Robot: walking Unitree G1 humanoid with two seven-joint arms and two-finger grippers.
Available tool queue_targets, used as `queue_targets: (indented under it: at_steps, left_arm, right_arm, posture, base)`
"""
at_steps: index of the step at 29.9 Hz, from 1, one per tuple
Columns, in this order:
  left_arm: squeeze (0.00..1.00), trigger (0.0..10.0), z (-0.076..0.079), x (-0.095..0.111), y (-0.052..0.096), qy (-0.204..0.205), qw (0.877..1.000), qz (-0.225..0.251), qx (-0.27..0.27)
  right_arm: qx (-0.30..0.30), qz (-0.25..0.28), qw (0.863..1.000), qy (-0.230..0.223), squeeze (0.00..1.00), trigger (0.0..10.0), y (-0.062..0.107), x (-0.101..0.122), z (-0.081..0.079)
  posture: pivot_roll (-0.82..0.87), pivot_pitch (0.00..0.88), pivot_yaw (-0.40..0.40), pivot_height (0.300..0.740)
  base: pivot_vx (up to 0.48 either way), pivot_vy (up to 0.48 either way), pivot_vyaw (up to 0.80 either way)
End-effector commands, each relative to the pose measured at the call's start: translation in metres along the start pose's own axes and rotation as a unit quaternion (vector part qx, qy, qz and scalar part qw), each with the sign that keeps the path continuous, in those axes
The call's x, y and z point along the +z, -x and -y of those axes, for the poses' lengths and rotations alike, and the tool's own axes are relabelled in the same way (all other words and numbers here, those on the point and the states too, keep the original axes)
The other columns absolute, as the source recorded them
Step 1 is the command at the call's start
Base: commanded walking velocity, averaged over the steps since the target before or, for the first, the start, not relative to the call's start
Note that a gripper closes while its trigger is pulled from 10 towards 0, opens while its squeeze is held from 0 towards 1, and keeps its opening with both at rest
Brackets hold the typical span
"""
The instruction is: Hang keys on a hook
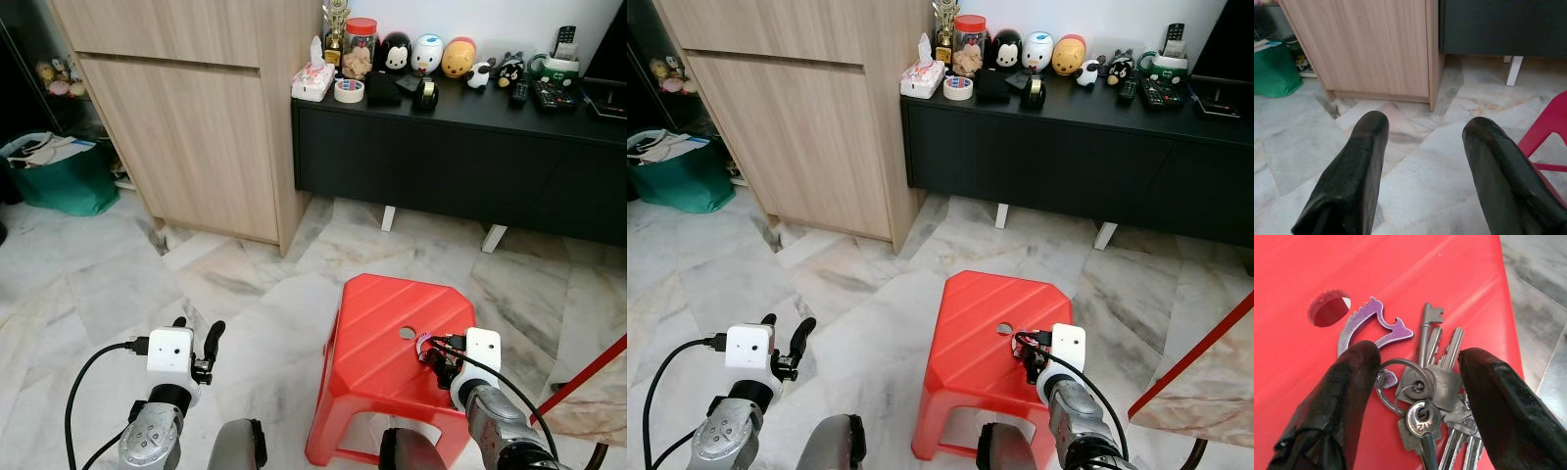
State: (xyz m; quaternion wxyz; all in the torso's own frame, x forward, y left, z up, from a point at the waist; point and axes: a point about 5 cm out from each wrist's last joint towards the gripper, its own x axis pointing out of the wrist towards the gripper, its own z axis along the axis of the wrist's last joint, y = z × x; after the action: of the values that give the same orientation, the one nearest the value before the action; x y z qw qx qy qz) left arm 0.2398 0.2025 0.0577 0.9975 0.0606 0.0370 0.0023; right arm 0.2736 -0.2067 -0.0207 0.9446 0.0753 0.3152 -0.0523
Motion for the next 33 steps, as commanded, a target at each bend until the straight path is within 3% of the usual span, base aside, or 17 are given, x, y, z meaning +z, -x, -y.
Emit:
queue_targets:
  at_steps: [1, 8, 15, 24, 33]
  left_arm:
    - [0.00, 10.0, 0.000, 0.001, 0.001, -0.011, 1.000, 0.001, -0.006]
    - [0.00, 10.0, -0.001, 0.001, 0.000, -0.015, 1.000, 0.001, -0.006]
    - [0.00, 10.0, 0.000, 0.002, -0.001, -0.015, 1.000, 0.002, -0.008]
    - [0.00, 10.0, -0.001, 0.003, -0.002, -0.016, 1.000, 0.003, -0.007]
    - [0.00, 10.0, -0.002, 0.004, -0.003, -0.018, 1.000, 0.004, -0.007]
  right_arm:
    - [0.004, -0.001, 1.000, -0.011, 0.00, 10.0, 0.000, -0.002, -0.002]
    - [0.033, 0.019, 0.999, -0.016, 0.00, 10.0, 0.001, 0.000, -0.009]
    - [0.036, 0.031, 0.999, -0.006, 0.00, 10.0, 0.003, 0.004, -0.003]
    - [0.075, 0.038, 0.996, 0.042, 0.00, 10.0, 0.004, 0.021, 0.008]
    - [0.161, -0.012, 0.982, 0.094, 0.00, 10.0, 0.007, 0.024, 0.019]
  posture:
    - [0.09, 0.042, -0.012, 0.595]
    - [0.09, 0.043, -0.010, 0.595]
    - [0.08, 0.045, -0.009, 0.595]
    - [0.08, 0.047, -0.007, 0.595]
    - [0.08, 0.046, -0.004, 0.595]
  base:
    - [0.000, 0.000, 0.00]
    - [0.000, 0.000, 0.00]
    - [0.000, 0.000, 0.00]
    - [0.000, 0.000, 0.00]
    - [0.000, 0.000, 0.00]
